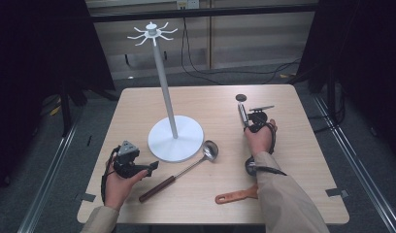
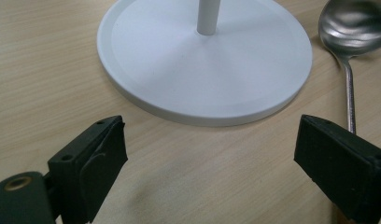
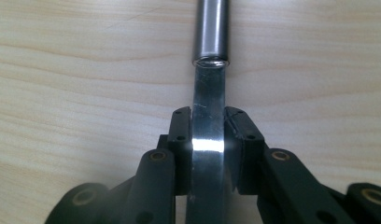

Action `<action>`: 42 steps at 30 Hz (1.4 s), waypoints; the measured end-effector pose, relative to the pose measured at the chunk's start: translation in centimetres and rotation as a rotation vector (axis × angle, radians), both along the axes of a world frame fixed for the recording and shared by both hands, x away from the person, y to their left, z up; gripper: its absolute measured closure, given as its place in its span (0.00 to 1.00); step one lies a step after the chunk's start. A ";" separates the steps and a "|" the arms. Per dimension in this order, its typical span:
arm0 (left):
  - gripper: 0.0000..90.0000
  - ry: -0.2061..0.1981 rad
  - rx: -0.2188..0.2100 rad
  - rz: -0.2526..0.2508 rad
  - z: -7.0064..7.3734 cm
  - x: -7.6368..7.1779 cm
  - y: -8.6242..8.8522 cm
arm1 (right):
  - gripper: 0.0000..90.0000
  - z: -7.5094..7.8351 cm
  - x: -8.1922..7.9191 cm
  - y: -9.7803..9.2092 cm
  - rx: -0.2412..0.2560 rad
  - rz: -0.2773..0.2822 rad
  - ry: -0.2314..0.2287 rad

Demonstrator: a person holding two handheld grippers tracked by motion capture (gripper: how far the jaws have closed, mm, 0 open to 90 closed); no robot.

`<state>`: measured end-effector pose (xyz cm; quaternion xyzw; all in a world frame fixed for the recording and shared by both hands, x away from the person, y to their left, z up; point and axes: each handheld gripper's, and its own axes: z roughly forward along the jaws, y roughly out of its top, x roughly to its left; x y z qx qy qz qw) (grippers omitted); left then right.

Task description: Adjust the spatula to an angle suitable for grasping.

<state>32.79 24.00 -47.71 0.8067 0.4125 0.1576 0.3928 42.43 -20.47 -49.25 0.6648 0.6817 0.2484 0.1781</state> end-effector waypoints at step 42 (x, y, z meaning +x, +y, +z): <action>0.11 -0.017 -0.049 -0.014 0.6 -0.5 -1.3 | 0.85 6.5 -3.6 -0.9 0.100 0.121 -0.305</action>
